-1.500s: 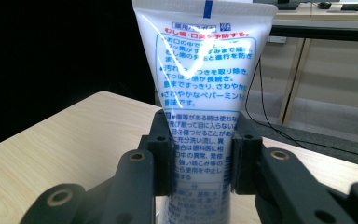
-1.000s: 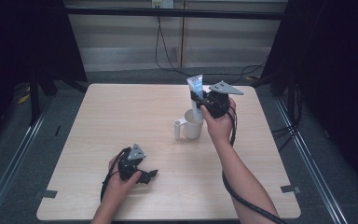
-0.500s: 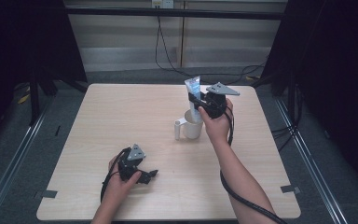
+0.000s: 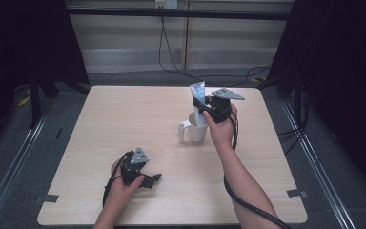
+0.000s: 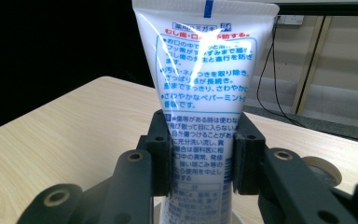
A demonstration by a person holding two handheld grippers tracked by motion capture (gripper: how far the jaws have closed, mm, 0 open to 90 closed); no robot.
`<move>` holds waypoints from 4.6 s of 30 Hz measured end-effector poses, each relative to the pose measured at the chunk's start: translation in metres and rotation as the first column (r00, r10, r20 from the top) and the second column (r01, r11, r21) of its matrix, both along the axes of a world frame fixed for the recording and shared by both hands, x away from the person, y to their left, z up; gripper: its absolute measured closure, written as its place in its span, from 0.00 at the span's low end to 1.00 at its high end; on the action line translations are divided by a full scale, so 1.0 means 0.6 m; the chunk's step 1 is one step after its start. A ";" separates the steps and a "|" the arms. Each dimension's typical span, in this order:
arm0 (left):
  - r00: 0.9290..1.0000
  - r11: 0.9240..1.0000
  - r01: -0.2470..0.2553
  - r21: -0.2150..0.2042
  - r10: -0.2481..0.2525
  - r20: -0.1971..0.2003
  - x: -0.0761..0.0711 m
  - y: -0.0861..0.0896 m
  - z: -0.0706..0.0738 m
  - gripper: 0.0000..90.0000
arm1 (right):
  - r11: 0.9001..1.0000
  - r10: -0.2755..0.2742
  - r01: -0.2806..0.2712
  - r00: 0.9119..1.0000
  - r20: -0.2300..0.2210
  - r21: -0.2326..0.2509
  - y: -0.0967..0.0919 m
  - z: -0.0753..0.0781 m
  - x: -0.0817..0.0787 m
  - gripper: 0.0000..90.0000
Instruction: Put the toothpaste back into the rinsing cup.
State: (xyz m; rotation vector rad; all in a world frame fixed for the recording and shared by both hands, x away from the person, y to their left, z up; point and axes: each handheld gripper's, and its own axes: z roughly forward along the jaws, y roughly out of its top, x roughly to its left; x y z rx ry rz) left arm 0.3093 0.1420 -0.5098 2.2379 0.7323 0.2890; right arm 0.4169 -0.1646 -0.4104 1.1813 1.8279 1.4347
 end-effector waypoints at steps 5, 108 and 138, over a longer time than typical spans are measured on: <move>1.000 1.000 0.000 0.001 0.000 0.002 0.000 0.000 0.000 0.14 | 1.000 0.004 -0.004 1.000 0.004 -0.007 0.000 -0.003 -0.004 0.73; 1.000 1.000 0.001 0.002 -0.001 0.001 0.000 0.000 0.000 0.13 | 0.996 0.034 -0.041 0.995 -0.090 -0.076 -0.027 -0.061 -0.035 0.67; 1.000 1.000 0.001 0.002 -0.001 0.001 0.000 0.000 0.000 0.13 | 0.990 0.030 -0.041 0.996 -0.082 -0.134 -0.027 -0.055 -0.043 0.51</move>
